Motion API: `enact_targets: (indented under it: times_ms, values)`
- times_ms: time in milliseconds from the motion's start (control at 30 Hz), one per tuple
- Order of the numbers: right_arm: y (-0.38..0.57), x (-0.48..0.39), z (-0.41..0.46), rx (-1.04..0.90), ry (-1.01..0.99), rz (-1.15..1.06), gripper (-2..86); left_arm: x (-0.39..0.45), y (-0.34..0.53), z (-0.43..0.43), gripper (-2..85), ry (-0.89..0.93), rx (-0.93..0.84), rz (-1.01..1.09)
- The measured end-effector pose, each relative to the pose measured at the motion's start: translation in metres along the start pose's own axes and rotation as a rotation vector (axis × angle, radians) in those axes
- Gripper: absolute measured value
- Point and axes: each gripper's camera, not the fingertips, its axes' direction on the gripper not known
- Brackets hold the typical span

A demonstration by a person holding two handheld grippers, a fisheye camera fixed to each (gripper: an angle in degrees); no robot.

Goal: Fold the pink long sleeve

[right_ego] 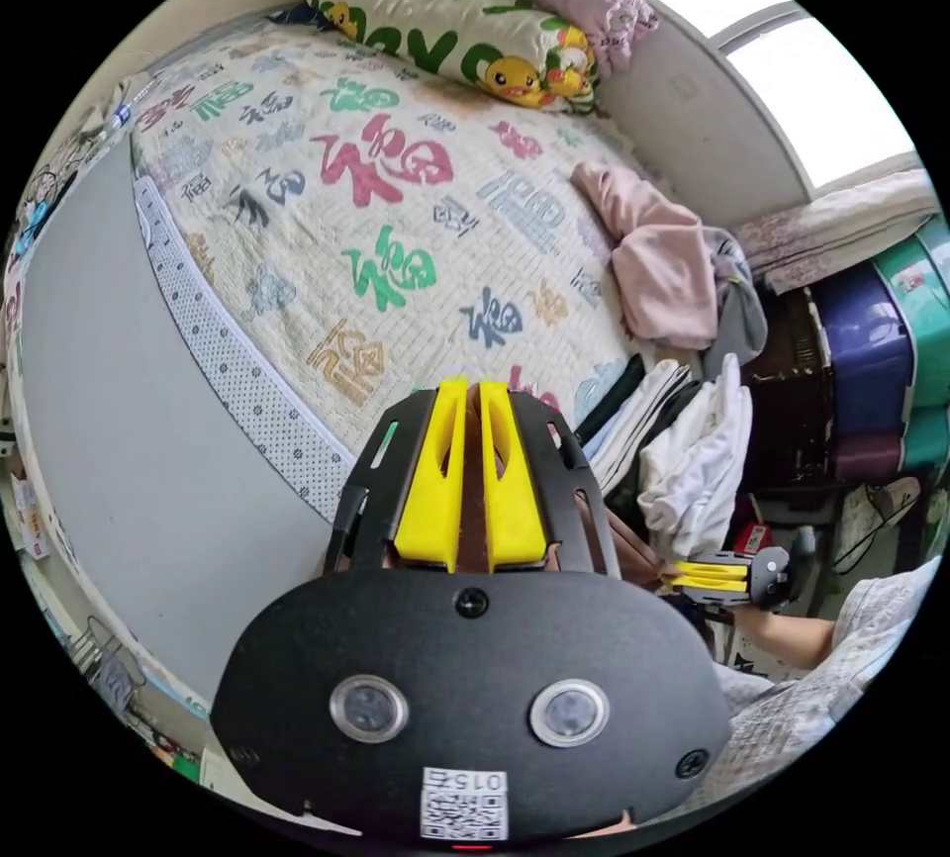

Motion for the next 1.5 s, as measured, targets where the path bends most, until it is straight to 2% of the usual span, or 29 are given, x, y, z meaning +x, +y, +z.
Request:
enact_targets:
  times_ms: [233, 400, 567, 667, 800, 1500]
  values:
    - [0.075, -0.06, -0.044, 0.103, 0.061, -0.05, 2.6, -0.038, 0.016, 0.018, 1.0, -0.076, 0.002, -0.187]
    - [0.166, -0.132, -0.077, 0.128, -0.001, -0.175, 2.7, -0.1, 0.036, 0.092, 1.0, -0.263, -0.104, -0.38]
    - [0.246, -0.197, -0.085, 0.118, -0.097, -0.308, 2.7, -0.154, 0.054, 0.181, 0.9, -0.337, -0.223, -0.57]
    - [0.286, -0.239, -0.072, 0.066, -0.183, -0.384, 2.7, -0.18, 0.067, 0.24, 0.9, -0.293, -0.282, -0.664]
    - [0.327, -0.294, -0.045, 0.047, -0.153, -0.506, 2.7, -0.198, 0.087, 0.314, 0.9, -0.198, -0.346, -0.746]
    - [0.336, -0.452, 0.067, -0.063, -0.335, -0.484, 3.6, -0.126, 0.102, 0.556, 0.8, 0.035, -0.462, -0.825]
